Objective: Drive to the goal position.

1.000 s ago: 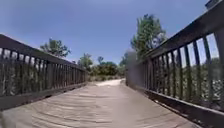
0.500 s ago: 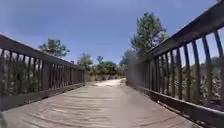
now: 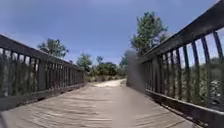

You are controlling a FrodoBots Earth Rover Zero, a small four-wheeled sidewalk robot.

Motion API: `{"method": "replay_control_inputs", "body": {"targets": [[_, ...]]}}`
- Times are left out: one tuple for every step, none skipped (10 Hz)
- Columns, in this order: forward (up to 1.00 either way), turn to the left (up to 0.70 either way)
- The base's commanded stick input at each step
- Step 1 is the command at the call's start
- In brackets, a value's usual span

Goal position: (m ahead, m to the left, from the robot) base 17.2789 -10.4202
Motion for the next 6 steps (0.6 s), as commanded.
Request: {"method": "replay_control_inputs", "body": {"targets": [[0.3,0.28],[0.3,0.75],[0.3,0.75],[0.3,0.75],[0.3,0.75],[0.3,0.0]]}}
